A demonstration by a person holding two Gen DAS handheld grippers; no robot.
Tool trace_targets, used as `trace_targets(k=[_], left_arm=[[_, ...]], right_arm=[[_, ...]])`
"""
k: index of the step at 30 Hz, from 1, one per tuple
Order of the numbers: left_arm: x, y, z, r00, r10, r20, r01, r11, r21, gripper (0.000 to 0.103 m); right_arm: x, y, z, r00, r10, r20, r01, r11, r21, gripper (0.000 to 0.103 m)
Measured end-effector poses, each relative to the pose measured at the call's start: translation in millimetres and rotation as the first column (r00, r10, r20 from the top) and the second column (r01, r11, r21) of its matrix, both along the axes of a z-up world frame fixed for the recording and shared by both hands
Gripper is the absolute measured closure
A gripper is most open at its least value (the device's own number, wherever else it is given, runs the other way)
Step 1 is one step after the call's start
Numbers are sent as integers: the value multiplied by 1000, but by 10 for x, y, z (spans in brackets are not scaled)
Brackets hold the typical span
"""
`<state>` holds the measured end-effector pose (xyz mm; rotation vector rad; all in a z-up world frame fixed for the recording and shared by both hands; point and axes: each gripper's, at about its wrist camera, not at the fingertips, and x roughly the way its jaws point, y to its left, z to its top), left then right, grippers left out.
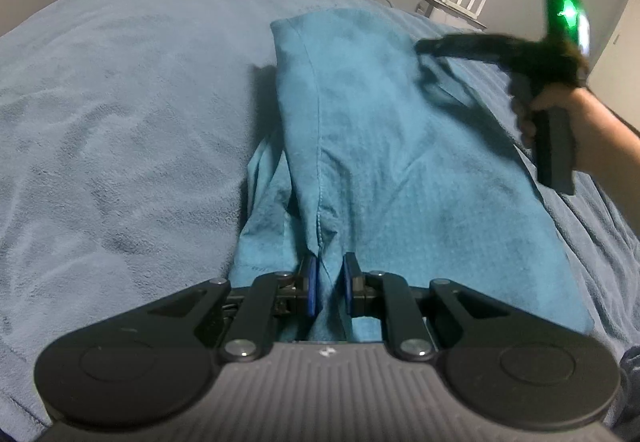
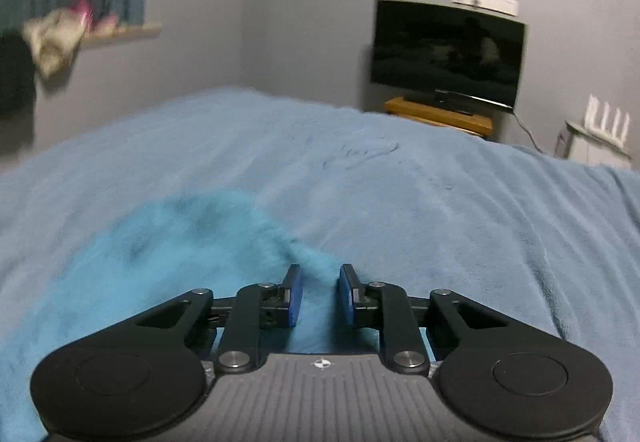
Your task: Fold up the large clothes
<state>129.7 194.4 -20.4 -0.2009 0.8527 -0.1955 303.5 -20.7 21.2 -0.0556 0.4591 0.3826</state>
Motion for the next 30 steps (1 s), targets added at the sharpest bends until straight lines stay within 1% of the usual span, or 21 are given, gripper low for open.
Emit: trace_targets(k=[2, 4, 5, 6, 8, 9, 10, 12, 14, 16, 18, 19, 21, 23, 25, 27, 28, 30], left_arm=[[4, -6, 5, 1000, -2, 1, 2, 1000, 5, 93], [5, -9, 7, 1000, -3, 1, 3, 1000, 7, 93], [5, -12, 4, 1000, -2, 2, 2, 1000, 7, 93], [9, -16, 2, 1000, -1, 2, 1, 1000, 8, 93], [7, -16, -8, 1000, 2, 4, -2, 1000, 3, 92], [8, -14, -8, 1000, 4, 3, -4, 1000, 0, 92], [4, -14, -6, 1000, 5, 2, -5, 1000, 3, 92], [2, -11, -10, 1000, 9, 1, -9, 1000, 5, 92], [1, -10, -9, 1000, 14, 0, -14, 1000, 1, 92], [1, -7, -12, 1000, 18, -1, -18, 1000, -2, 92], [-3, 0, -10, 1000, 23, -1, -23, 1000, -5, 92], [-11, -3, -9, 1000, 23, 0, -23, 1000, -4, 92], [-23, 0, -3, 1000, 26, 2, -26, 1000, -4, 92], [-34, 3, 9, 1000, 29, 5, -29, 1000, -4, 92], [-42, 8, 10, 1000, 31, 7, -31, 1000, -3, 92], [-45, 15, 2, 999, 38, 12, -38, 999, -1, 92], [-46, 16, -2, 999, 44, 12, -44, 999, -1, 92], [-37, 21, -20, 999, 52, 15, -52, 999, 2, 91]], right_arm=[[-74, -154, 60, 999, -31, 32, 30, 999, 22, 75], [-237, -281, 21, 998, -43, 49, 43, 999, 11, 75], [-287, -358, -15, 998, -44, 50, 44, 999, -6, 74], [-349, -474, -85, 998, -51, 40, 53, 998, -44, 73], [-513, -676, -280, 994, -103, 24, 105, 986, -129, 73], [-614, -797, -325, 992, -123, 27, 125, 984, -124, 73], [-672, -909, -344, 990, -138, 11, 139, 986, -88, 69], [-800, -1159, -367, 984, -166, -58, 168, 986, 25, 67], [-954, -1339, -417, 983, -155, -102, 165, 981, 105, 58], [-1259, -1430, -420, 988, -118, -101, 132, 981, 141, 57], [-1672, -1430, -382, 996, -67, -58, 75, 987, 139, 57], [-1880, -1400, -361, 999, -26, -38, 31, 992, 120, 54], [-2248, -1328, -373, 997, 72, -8, -71, 994, 78, 54], [-2522, -1245, -379, 988, 152, 5, -152, 988, 30, 54], [-2763, -1151, -378, 970, 242, 24, -242, 970, -16, 54], [-2878, -1005, -390, 958, 285, 22, -282, 955, -87, 54], [-2897, -944, -436, 959, 283, 10, -279, 952, -124, 55], [-2915, -863, -588, 968, 249, -13, -248, 955, -160, 54]])
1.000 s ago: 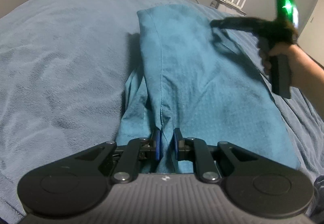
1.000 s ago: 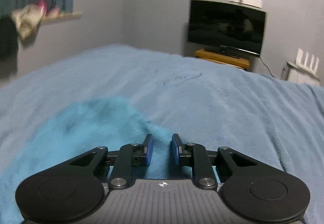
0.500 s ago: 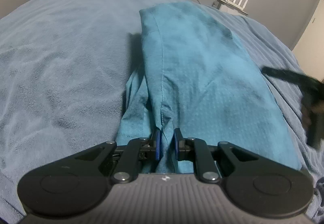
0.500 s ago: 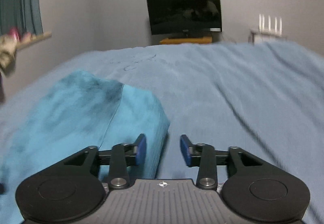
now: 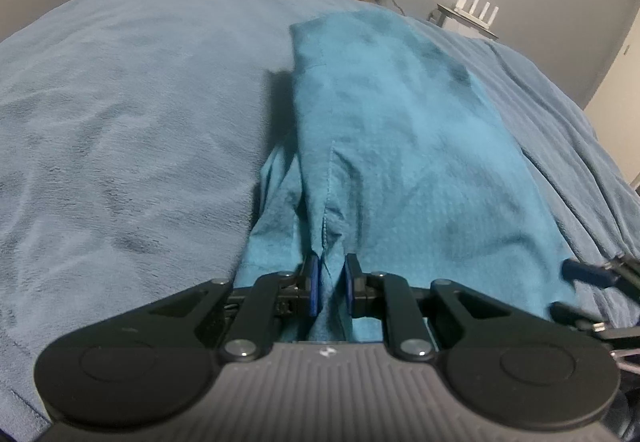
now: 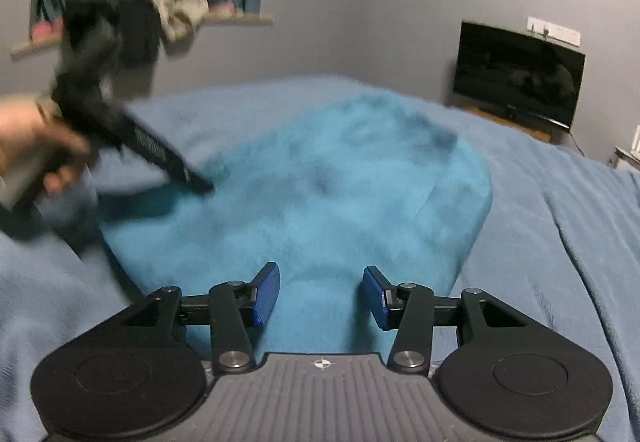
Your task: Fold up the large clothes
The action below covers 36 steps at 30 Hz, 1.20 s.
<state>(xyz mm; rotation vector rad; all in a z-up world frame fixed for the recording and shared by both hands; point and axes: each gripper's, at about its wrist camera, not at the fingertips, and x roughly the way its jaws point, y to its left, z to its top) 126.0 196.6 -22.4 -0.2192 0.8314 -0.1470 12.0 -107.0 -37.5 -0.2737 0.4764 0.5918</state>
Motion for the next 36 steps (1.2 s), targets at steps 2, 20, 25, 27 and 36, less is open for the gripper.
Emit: trace_targets(k=[2, 20, 25, 27, 36], left_arm=[[16, -13, -25, 1000, 8, 6, -8, 1000, 9, 91], [10, 43, -11, 999, 44, 17, -45, 999, 25, 90], [24, -24, -4, 999, 36, 10, -36, 998, 50, 90], [31, -7, -15, 999, 38, 2, -39, 999, 36, 89], [147, 9, -87, 999, 31, -36, -30, 999, 11, 87]], right_arm=[[63, 126, -129, 999, -33, 32, 34, 998, -52, 54], [267, -487, -10, 971, -149, -189, 193, 951, 242, 33], [957, -851, 45, 913, -174, -369, 331, 844, 421, 14], [1250, -938, 6, 889, -156, -431, 368, 804, 467, 13], [2245, -934, -369, 796, 86, -599, 374, 708, 599, 0]])
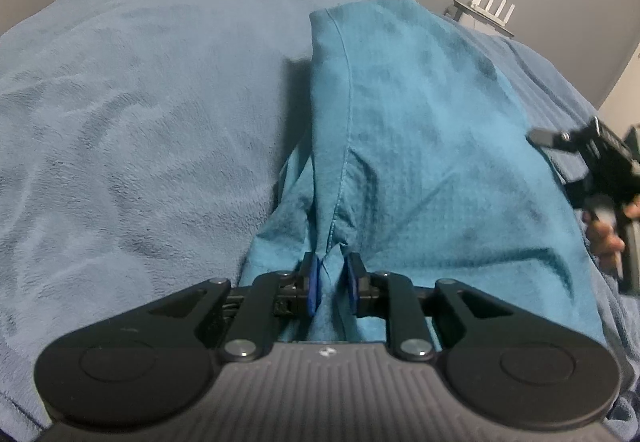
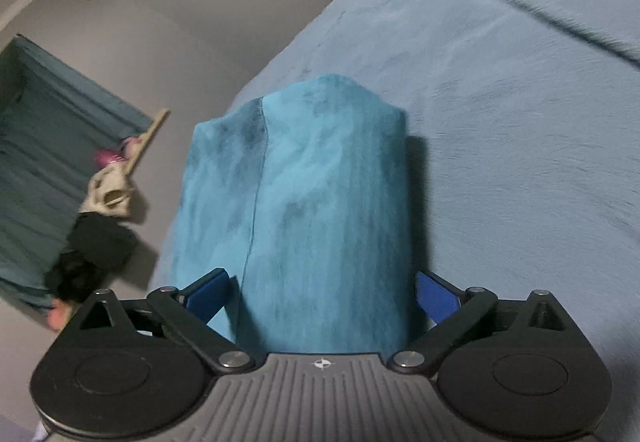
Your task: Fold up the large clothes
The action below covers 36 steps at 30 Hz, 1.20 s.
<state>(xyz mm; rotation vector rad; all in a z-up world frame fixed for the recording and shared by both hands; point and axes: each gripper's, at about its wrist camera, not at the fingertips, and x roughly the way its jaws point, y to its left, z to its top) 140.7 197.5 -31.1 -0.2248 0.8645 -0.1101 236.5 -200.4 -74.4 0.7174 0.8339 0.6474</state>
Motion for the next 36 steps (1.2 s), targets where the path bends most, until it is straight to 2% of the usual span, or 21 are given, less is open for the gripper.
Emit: trace_targets(k=[4, 9, 12, 15, 17, 18, 23, 26, 30, 33, 36], left_arm=[[76, 1, -61, 1000, -3, -17, 2, 1000, -14, 85], [154, -5, -145, 999, -4, -35, 3, 999, -38, 84], [182, -9, -170, 999, -3, -42, 1, 999, -49, 84], [215, -46, -148, 999, 1, -42, -3, 1000, -29, 84], [197, -72, -134, 999, -1, -35, 0, 1000, -15, 84], [196, -97, -123, 1000, -4, -27, 4, 1000, -9, 84], [202, -240, -90, 1000, 3, 10, -3, 1000, -29, 85], [234, -468, -63, 999, -23, 41, 25, 999, -31, 85], [292, -846, -51, 991, -114, 69, 118, 992, -50, 84], [357, -1083, -54, 982, -177, 73, 181, 983, -45, 84], [403, -1233, -72, 975, -207, 78, 210, 977, -24, 84]], right_arm=[[351, 15, -149, 998, 60, -20, -59, 996, 60, 0], [650, 12, -254, 994, 107, 12, -108, 989, 103, 0], [752, 11, -283, 995, 98, 35, -102, 988, 116, 2], [683, 111, -175, 993, 64, 104, -71, 995, 65, 12], [522, 117, -57, 984, 31, 174, -41, 998, 53, 28], [434, 94, 4, 982, 5, 189, -16, 998, 57, 30], [90, -154, 215, 976, -115, 186, 96, 989, 110, 45], [-54, -408, 295, 968, -165, 187, 140, 980, 141, 47], [75, -917, 399, 968, -194, 160, 180, 979, 98, 48], [399, -1186, 602, 970, -171, 171, 167, 985, 39, 48], [812, -1222, 870, 971, -129, 203, 145, 987, -64, 48]])
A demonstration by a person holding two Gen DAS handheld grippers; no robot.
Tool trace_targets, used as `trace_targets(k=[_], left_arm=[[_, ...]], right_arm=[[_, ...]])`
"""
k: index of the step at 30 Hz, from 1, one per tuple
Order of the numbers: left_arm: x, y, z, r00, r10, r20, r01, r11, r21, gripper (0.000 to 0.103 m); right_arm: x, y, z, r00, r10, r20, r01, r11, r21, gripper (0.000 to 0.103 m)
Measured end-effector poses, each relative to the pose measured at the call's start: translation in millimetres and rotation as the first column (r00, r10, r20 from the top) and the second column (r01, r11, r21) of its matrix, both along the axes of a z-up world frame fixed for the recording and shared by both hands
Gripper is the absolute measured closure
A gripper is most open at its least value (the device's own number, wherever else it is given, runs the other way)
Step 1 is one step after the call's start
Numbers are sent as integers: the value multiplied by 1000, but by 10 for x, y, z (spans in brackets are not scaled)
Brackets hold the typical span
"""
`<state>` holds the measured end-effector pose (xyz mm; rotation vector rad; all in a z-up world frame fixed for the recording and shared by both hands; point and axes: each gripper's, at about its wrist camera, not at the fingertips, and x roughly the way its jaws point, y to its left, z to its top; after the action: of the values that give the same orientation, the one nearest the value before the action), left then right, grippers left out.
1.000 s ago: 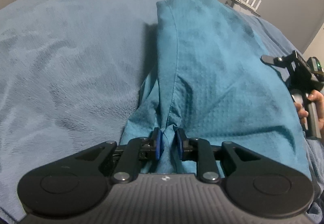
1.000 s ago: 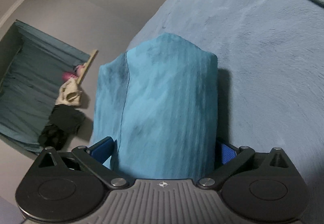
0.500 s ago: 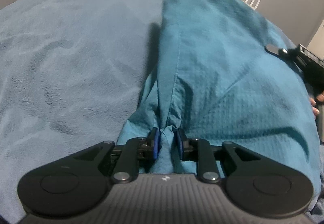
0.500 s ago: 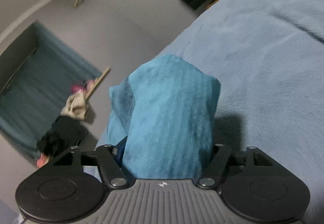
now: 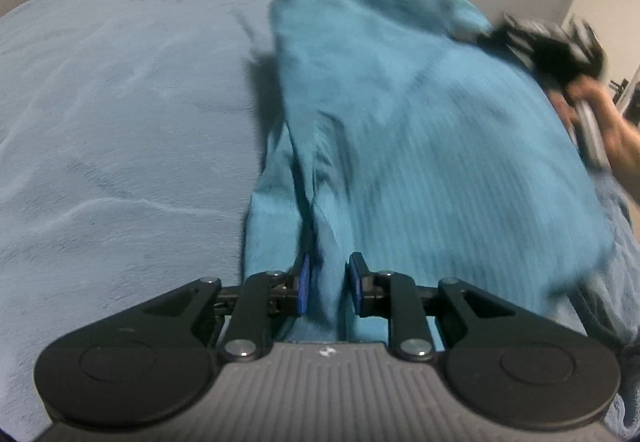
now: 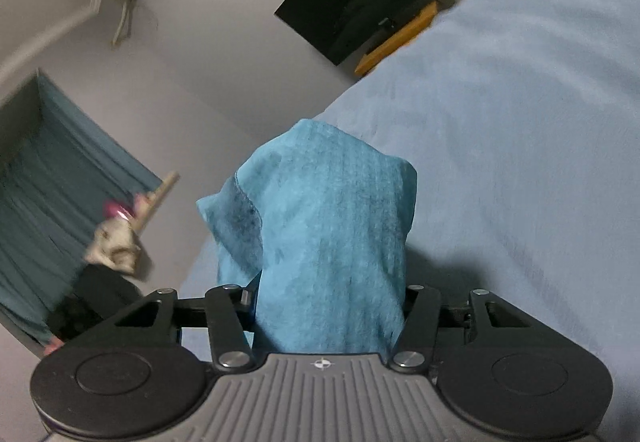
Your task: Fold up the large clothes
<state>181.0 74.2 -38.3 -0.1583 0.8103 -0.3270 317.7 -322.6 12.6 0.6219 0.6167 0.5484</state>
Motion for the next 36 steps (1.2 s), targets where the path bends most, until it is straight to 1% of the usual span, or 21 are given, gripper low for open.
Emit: trace_targets(k=[3, 4, 6, 7, 8, 9, 10, 11, 14, 17, 19, 23, 25, 27, 28, 29, 31, 32, 33, 35, 36], left_arm=[[50, -43, -10, 1000, 0, 14, -1, 1000, 9, 84], [55, -41, -19, 1000, 6, 14, -6, 1000, -3, 84], [81, -21, -40, 1000, 12, 9, -11, 999, -38, 84], [92, -5, -51, 1000, 6, 9, -5, 998, -62, 84], [91, 28, -66, 1000, -4, 12, 5, 996, -91, 84], [116, 75, -72, 1000, -14, 14, 16, 993, -120, 84], [135, 116, -71, 1000, -23, 15, 24, 991, -135, 84], [156, 120, -67, 1000, -25, 18, 27, 991, -131, 84], [197, 182, -98, 999, -33, 25, 36, 992, -118, 84], [146, 150, -86, 999, -29, 34, 33, 991, -130, 84], [122, 152, -55, 998, -29, 50, 34, 993, -117, 84], [71, 95, 12, 997, -22, 69, 28, 996, -82, 84], [46, 96, 14, 998, -14, 64, 20, 996, -83, 84], [34, 112, -12, 999, -13, 53, 17, 997, -74, 84], [53, 102, -43, 999, -18, 48, 21, 998, -64, 84], [58, 90, -78, 999, -25, 46, 27, 998, -52, 80], [74, 83, -127, 999, -21, 50, 22, 1000, -17, 75], [80, 92, -139, 999, -16, 49, 17, 1000, -16, 75], [85, 103, -139, 999, -9, 47, 10, 1000, -23, 74], [89, 123, -136, 999, 7, 43, -6, 999, -36, 73], [72, 129, -134, 999, 18, 48, -16, 999, -41, 73]], right_arm=[[386, 145, 234, 999, 38, 30, -34, 992, -124, 45], [491, 200, 276, 999, 38, 32, -32, 984, -177, 40], [683, 320, 248, 1000, 5, -3, -6, 960, -281, 29], [728, 340, 216, 999, -49, -13, 41, 942, -334, 20], [752, 337, 180, 994, -107, -17, 93, 922, -377, 15], [745, 304, 149, 989, -145, -7, 130, 911, -391, 13], [714, 268, 128, 987, -164, 2, 152, 910, -385, 10], [660, 220, 109, 985, -170, 9, 160, 913, -376, 10], [314, 145, 71, 984, -170, 54, 178, 927, -331, 10], [-319, 102, 29, 970, -176, 169, 228, 900, -371, 10], [-790, 112, -12, 962, -147, 231, 238, 865, -442, 10], [-1666, 280, -148, 944, -60, 324, 248, 776, -580, 10], [-1965, 333, -209, 946, -20, 324, 229, 750, -621, 10], [-2186, 390, -288, 957, 1, 291, 198, 732, -652, 10], [-2200, 392, -344, 963, -8, 269, 193, 718, -669, 11], [-2196, 350, -378, 966, -48, 254, 211, 713, -669, 11], [-2208, 263, -376, 966, -120, 231, 243, 737, -631, 10], [-2248, 240, -355, 962, -148, 228, 261, 741, -619, 11], [-2273, 238, -350, 959, -161, 233, 274, 737, -618, 11], [-2400, 231, -310, 956, -182, 230, 288, 722, -629, 16], [-2482, 215, -301, 957, -190, 221, 288, 725, -626, 16]])
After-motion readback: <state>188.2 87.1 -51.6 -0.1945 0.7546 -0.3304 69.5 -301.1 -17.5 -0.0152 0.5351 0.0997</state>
